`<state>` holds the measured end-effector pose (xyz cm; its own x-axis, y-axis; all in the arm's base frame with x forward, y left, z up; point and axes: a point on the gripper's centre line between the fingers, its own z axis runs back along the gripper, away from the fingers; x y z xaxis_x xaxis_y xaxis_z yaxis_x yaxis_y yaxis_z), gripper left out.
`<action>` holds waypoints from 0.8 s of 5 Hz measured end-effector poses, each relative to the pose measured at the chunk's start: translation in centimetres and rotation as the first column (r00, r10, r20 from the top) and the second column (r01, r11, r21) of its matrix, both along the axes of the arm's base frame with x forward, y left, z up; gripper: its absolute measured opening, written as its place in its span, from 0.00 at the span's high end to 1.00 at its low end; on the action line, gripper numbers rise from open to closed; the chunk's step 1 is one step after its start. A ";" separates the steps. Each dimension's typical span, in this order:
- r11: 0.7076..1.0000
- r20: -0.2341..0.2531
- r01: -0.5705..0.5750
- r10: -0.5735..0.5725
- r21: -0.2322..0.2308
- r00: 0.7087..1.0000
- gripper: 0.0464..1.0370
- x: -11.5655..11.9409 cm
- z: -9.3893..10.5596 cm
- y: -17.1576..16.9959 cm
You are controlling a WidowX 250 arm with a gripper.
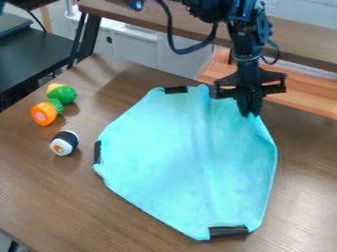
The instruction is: Unfold the cloth from top right to bottom left
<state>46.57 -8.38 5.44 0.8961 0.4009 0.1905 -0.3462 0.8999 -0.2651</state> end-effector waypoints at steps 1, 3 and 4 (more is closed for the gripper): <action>0.999 0.034 0.033 -0.031 -0.034 0.999 0.55 0.1 -0.5 -0.2; 0.983 0.213 0.131 -0.101 -0.129 0.972 0.04 -0.9 2.3 3.1; 0.986 0.259 0.132 -0.101 -0.106 0.961 0.04 -2.5 4.3 5.5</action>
<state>44.05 -2.87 9.72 0.8672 0.3303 0.3727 -0.1486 0.8859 -0.4394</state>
